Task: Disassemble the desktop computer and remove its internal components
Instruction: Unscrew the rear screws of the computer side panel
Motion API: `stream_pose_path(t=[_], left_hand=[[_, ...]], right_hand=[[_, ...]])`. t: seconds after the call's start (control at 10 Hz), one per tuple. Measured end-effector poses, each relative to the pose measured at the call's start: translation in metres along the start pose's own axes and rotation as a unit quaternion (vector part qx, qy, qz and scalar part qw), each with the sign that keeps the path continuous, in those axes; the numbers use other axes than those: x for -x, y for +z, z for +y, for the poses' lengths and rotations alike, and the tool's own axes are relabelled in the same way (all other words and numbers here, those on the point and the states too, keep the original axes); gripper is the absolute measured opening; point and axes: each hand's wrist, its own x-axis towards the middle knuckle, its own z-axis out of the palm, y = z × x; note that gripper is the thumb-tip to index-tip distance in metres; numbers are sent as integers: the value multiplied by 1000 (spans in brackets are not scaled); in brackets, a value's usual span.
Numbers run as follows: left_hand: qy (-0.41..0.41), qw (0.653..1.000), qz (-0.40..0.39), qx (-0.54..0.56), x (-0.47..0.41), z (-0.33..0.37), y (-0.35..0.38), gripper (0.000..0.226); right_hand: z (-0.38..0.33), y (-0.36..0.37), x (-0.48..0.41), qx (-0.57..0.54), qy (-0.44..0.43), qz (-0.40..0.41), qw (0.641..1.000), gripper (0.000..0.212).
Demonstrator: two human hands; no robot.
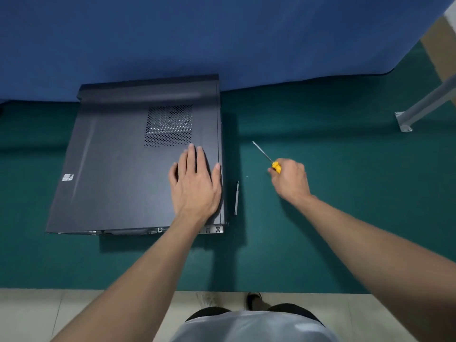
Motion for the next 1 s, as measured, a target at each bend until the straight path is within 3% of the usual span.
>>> stream_pose_path(t=[0.3, 0.5, 0.6, 0.8, 1.0], left_hand=[[-29, 999, -15, -13, 0, 3, 1, 62], [-35, 999, -11, -19, 2, 5, 1, 62], [-34, 999, -13, -18, 1, 5, 0, 62], [-30, 999, -9, -12, 2, 6, 0, 62], [-23, 1000, -7, 7, 3, 4, -3, 61]], right_hand=[[-7, 36, -100, 134, -103, 5, 986, 12], [-7, 54, -130, 133, -88, 48, 986, 14], [-4, 56, -131, 126, -71, 30, 989, 17], [-2, 36, -115, 50, -46, 37, 997, 25], [0, 25, -44, -77, 19, 36, 996, 25]])
